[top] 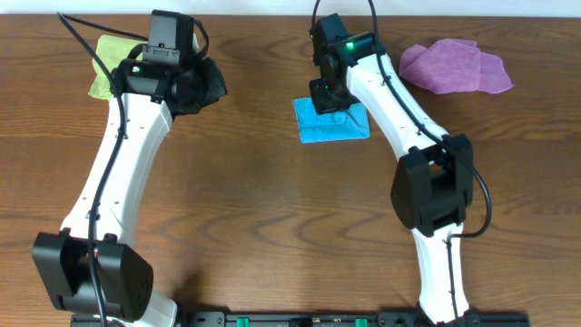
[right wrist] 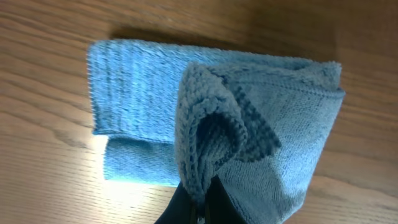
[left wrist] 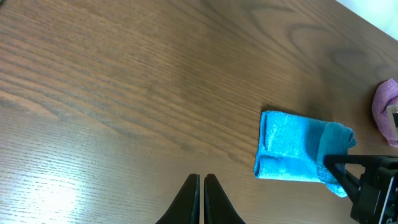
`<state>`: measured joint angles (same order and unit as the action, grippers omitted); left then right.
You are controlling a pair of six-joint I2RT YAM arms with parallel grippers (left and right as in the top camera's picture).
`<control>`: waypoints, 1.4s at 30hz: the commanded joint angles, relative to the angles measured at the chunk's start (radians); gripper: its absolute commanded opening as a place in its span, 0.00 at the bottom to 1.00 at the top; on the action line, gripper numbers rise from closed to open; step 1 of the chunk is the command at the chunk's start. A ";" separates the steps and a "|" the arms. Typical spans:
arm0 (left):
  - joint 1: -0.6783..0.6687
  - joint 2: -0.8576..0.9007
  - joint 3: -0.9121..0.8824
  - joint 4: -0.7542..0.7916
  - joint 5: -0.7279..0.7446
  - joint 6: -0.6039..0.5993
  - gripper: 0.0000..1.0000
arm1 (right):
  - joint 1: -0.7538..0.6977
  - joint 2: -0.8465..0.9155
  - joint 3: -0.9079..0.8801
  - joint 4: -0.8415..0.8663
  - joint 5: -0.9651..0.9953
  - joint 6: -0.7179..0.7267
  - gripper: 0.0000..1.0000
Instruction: Fold the cloth
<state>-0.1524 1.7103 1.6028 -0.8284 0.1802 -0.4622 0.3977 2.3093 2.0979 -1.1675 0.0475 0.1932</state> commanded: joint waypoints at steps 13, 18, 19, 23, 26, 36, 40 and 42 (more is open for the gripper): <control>0.002 -0.015 0.005 -0.003 0.000 0.021 0.07 | 0.044 0.034 -0.016 0.039 -0.233 0.004 0.23; 0.002 -0.015 0.005 0.001 -0.005 0.022 0.09 | 0.073 0.034 -0.006 0.085 -0.441 -0.001 0.56; 0.002 -0.015 0.005 -0.002 -0.007 0.022 0.09 | 0.066 0.032 0.001 0.077 -0.435 -0.011 0.58; 0.002 -0.013 0.001 -0.006 -0.007 0.039 0.14 | -0.005 0.005 0.040 0.024 -0.358 -0.015 0.12; 0.000 -0.004 -0.013 0.005 0.002 0.040 0.35 | -0.084 -0.022 0.071 -0.031 -0.225 0.032 0.01; -0.074 0.199 -0.030 0.211 0.212 0.055 0.96 | -0.262 -0.025 -0.039 -0.059 -0.106 0.061 0.02; -0.124 0.305 -0.031 0.307 0.260 0.054 0.96 | -0.266 -0.025 -0.132 0.051 -0.103 0.061 0.02; -0.148 0.343 -0.030 0.332 0.261 0.040 0.95 | -0.261 -0.025 -0.173 0.107 -0.104 0.062 0.01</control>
<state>-0.2714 2.0132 1.5818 -0.5152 0.3927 -0.4210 0.1287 2.3138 1.9678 -1.0966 -0.0734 0.2386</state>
